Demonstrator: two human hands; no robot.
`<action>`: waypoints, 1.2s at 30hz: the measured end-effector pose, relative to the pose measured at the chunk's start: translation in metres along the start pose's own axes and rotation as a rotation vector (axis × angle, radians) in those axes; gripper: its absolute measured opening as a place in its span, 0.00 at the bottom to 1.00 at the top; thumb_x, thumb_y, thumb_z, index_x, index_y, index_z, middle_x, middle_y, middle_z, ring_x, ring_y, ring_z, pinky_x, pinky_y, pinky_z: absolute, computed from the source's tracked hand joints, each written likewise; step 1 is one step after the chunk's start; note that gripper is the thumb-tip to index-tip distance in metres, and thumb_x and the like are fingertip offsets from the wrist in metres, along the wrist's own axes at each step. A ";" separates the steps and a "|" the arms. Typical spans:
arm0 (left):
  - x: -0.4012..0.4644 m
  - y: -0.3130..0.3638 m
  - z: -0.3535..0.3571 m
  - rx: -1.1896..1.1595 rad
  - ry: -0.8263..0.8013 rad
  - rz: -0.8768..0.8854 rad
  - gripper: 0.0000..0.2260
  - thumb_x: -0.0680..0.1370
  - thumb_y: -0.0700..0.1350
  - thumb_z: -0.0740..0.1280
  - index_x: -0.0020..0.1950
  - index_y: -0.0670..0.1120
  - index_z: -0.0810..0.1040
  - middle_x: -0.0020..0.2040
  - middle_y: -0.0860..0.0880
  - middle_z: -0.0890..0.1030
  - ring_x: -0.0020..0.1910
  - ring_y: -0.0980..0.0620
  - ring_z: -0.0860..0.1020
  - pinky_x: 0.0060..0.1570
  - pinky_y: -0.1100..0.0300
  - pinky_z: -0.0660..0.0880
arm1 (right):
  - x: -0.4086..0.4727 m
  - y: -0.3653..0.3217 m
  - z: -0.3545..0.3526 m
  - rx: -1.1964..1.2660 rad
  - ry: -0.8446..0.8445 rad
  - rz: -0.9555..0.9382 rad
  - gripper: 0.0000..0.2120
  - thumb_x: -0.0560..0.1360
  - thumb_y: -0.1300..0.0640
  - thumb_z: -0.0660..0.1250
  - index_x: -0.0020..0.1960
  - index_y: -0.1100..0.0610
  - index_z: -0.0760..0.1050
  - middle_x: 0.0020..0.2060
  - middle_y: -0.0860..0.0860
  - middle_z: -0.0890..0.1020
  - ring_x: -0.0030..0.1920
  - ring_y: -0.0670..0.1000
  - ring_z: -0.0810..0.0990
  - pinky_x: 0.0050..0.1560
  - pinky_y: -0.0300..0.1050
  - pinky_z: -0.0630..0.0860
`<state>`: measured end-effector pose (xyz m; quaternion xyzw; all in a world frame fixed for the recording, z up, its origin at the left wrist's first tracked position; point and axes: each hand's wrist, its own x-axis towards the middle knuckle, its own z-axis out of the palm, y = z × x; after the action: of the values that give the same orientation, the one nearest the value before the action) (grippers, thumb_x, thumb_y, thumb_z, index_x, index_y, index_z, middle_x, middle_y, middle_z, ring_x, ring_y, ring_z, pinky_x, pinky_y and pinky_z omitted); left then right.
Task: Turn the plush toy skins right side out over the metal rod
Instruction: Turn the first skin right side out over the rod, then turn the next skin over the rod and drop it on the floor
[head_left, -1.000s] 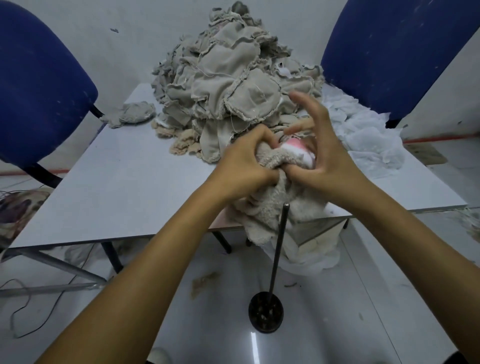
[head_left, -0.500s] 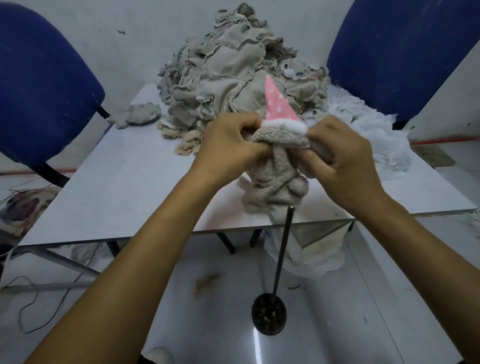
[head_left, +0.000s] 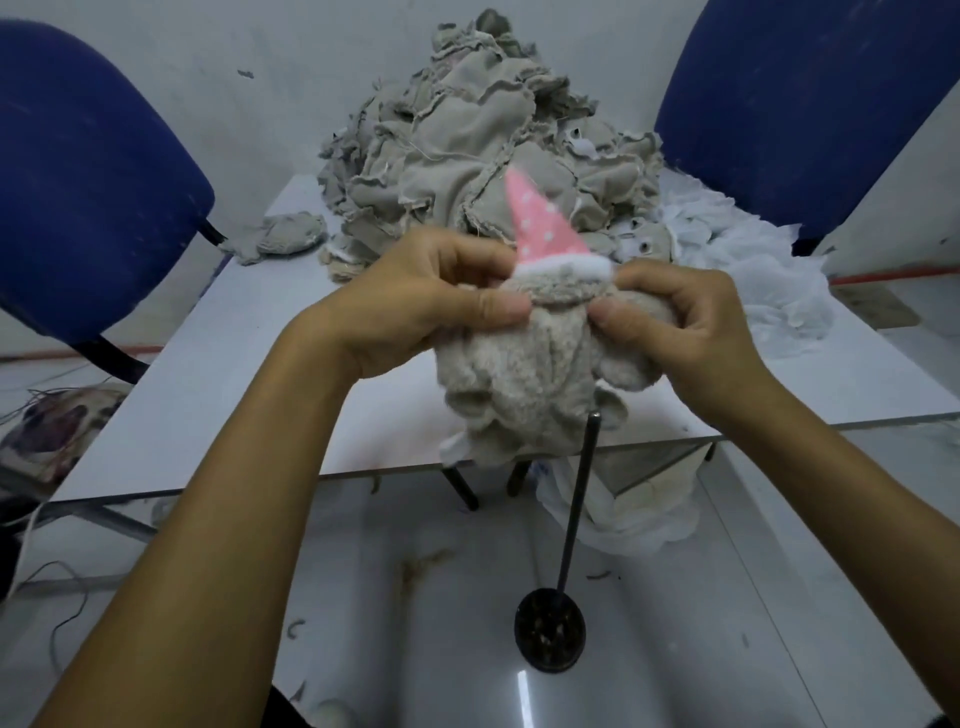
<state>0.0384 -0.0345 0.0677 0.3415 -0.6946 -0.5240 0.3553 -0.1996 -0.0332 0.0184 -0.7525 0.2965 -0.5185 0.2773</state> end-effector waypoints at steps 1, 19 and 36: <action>-0.002 -0.003 -0.002 -0.064 -0.059 -0.028 0.10 0.68 0.46 0.74 0.48 0.45 0.87 0.46 0.46 0.86 0.46 0.48 0.84 0.46 0.57 0.82 | -0.001 0.000 0.002 0.104 -0.030 0.037 0.10 0.76 0.52 0.65 0.41 0.57 0.81 0.35 0.41 0.81 0.36 0.42 0.78 0.38 0.37 0.74; 0.025 -0.082 0.037 0.705 0.189 -0.168 0.27 0.79 0.44 0.68 0.77 0.53 0.65 0.75 0.49 0.66 0.72 0.50 0.65 0.68 0.60 0.60 | 0.002 0.068 0.014 -0.710 -0.221 0.586 0.43 0.79 0.52 0.64 0.79 0.42 0.35 0.63 0.56 0.77 0.65 0.64 0.69 0.61 0.60 0.70; 0.045 -0.073 0.040 0.243 0.576 -0.042 0.25 0.76 0.34 0.66 0.69 0.56 0.71 0.59 0.50 0.76 0.54 0.54 0.78 0.48 0.60 0.78 | 0.022 0.037 0.036 0.792 0.342 0.688 0.07 0.76 0.63 0.56 0.47 0.62 0.72 0.43 0.60 0.77 0.44 0.56 0.78 0.41 0.52 0.80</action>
<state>-0.0110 -0.0691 -0.0047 0.5303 -0.6156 -0.3261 0.4832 -0.1647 -0.0703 -0.0060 -0.3553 0.3484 -0.5848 0.6406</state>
